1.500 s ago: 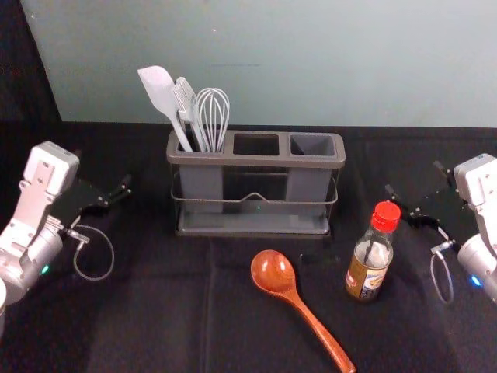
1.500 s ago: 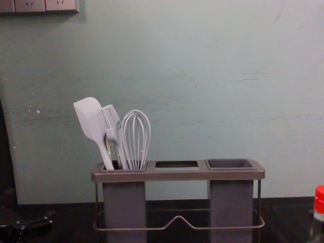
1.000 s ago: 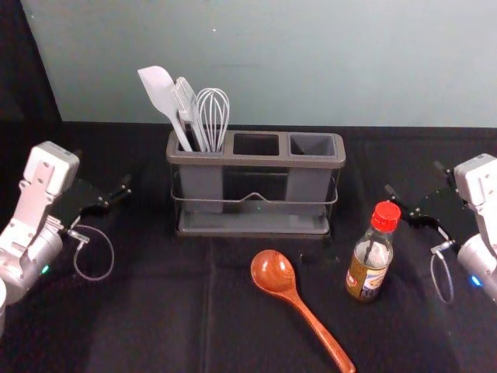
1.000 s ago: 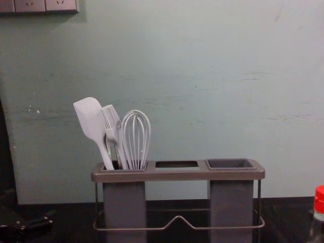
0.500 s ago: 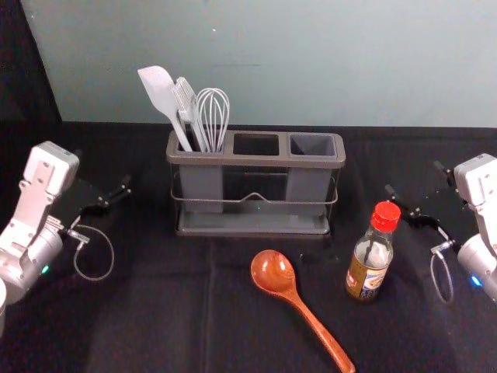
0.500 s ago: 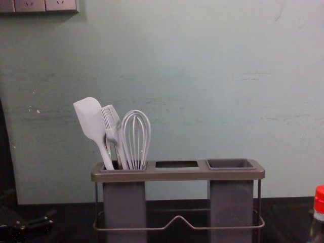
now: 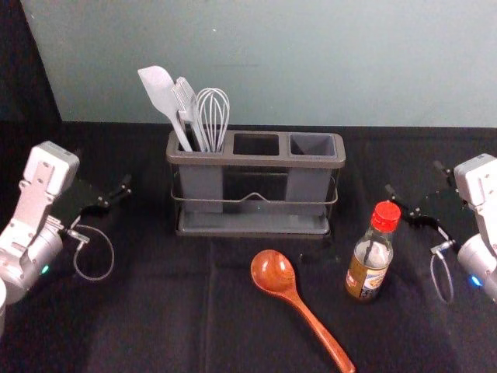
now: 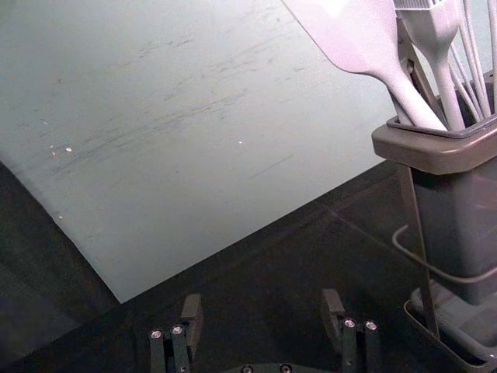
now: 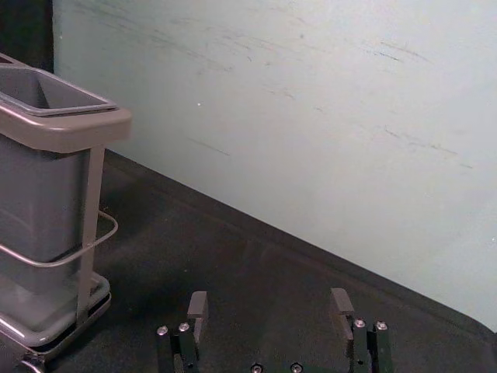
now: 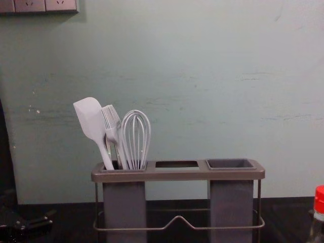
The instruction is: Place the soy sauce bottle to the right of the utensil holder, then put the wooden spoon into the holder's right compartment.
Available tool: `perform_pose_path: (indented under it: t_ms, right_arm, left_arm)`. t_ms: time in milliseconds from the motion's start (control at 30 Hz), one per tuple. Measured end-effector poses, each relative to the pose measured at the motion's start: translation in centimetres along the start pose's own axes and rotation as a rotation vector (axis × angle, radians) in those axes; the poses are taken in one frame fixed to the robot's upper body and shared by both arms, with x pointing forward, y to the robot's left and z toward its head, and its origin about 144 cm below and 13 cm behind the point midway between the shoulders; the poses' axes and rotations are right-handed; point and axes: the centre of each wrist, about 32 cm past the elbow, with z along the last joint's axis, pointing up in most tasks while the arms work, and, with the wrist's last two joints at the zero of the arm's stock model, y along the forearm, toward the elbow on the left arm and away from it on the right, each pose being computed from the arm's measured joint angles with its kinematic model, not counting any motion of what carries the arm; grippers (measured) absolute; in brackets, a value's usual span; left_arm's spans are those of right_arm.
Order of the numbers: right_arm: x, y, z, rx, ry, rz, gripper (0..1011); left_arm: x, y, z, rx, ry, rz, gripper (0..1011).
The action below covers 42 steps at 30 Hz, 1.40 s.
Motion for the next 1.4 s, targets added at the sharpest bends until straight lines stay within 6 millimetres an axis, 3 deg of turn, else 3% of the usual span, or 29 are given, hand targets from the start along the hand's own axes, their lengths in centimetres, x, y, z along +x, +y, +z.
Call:
perform_pose_path:
  t_ms: [367,933,1400]
  right_arm:
    - [0.2,-0.8,0.1,0.009,0.004,-0.005,1003]
    - [1.3,-7.6,1.7,0.077,0.022,-0.002,1003]
    - [1.0,-10.1,3.0,0.254,0.23,0.085,1003]
  left_arm:
    - [0.0,0.0,0.0,0.0,0.0,0.0,1005]
    - [0.0,0.0,0.0,0.0,0.0,0.0,1005]
    - [0.0,0.0,0.0,0.0,0.0,0.0,1005]
